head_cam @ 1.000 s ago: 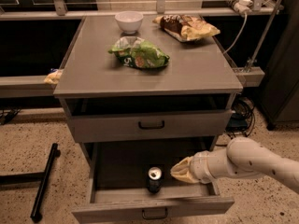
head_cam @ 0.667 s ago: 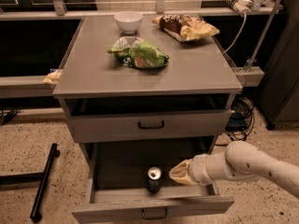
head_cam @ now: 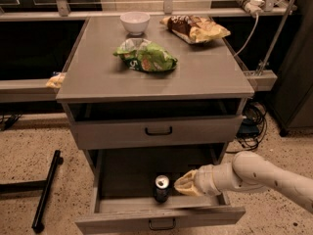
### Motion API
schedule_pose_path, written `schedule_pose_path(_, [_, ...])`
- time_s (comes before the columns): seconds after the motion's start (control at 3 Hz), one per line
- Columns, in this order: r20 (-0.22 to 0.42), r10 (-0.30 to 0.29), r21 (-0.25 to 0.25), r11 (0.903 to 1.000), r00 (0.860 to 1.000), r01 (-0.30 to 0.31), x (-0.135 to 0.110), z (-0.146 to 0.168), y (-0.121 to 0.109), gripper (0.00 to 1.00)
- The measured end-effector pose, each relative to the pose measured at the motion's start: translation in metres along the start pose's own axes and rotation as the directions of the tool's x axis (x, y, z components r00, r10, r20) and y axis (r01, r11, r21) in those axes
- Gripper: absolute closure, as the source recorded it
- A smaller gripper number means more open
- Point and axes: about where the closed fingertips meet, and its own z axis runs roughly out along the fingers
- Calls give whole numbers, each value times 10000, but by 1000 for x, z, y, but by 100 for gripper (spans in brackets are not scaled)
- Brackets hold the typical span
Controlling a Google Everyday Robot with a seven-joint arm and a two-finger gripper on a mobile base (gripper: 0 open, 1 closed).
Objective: Pick pepsi can from middle drawer and place on counter
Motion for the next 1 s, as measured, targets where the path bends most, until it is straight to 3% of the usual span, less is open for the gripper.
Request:
schedule_pose_path(0.33, [226,-341,-113,9993,9992,344,-1,8,-1,22])
schedule_pose_path(1.0, [781,-1149,-381,9923,9903,1181,-10,35,-16,24])
